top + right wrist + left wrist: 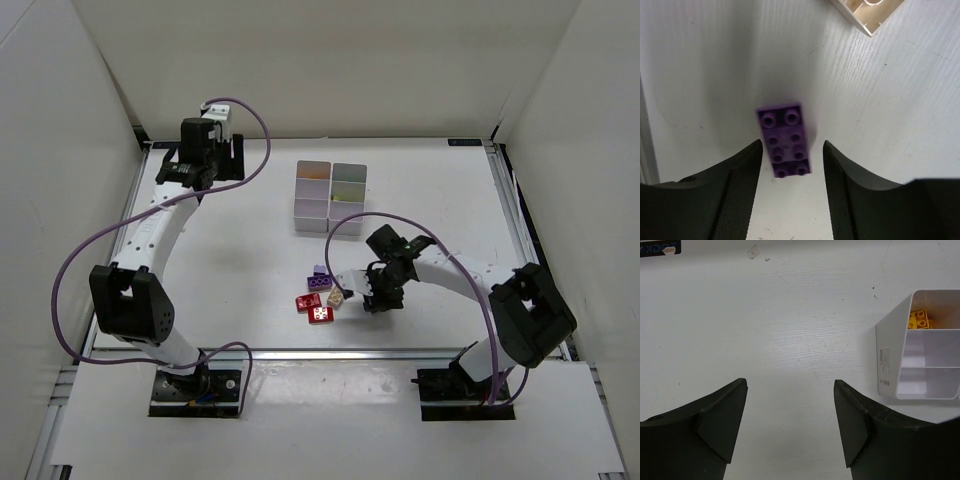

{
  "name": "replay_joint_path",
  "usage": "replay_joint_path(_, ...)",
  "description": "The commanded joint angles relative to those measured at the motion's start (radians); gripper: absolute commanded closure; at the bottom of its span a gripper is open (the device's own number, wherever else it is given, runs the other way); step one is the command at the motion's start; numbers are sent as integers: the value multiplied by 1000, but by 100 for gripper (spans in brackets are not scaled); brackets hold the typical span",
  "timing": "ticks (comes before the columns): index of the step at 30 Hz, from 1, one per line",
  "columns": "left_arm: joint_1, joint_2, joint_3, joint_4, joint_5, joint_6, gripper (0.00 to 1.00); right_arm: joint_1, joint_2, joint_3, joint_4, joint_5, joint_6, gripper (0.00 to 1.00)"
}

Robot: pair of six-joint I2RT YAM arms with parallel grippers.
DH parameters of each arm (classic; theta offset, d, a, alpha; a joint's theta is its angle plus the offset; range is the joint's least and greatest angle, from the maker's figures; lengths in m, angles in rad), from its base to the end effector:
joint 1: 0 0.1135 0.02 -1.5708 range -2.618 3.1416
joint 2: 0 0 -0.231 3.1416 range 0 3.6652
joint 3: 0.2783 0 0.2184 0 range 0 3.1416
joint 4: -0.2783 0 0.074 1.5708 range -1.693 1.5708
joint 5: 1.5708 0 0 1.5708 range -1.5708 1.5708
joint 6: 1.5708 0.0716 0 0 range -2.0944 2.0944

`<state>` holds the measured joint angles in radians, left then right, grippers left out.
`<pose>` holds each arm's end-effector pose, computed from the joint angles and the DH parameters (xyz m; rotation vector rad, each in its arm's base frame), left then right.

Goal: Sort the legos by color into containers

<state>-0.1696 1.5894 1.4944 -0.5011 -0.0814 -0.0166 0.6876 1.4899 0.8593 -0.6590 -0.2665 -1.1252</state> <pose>0.3552 -0.0549 0.3027 0.1188 2.1614 -0.0189 0.1782 0.1707 0.1309 -2.2350 1.6830 0.2801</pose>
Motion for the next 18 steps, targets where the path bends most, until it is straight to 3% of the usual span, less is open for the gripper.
replay_joint_path(1, 2, -20, -8, 3, -1, 10, 19, 7, 7, -14, 24, 4, 15, 45)
replay_joint_path(10, 2, -5, -10, 9, 2, 12, 19, 7, -22, -45, -21, -45, -10, 47)
replay_joint_path(15, 2, -3, -17, 9, 5, 14, 19, 7, -11, -52, -8, -31, -21, 54)
replay_joint_path(18, 2, -5, -22, 9, 3, 12, 19, 3, -8, -42, -2, -28, -1, 65)
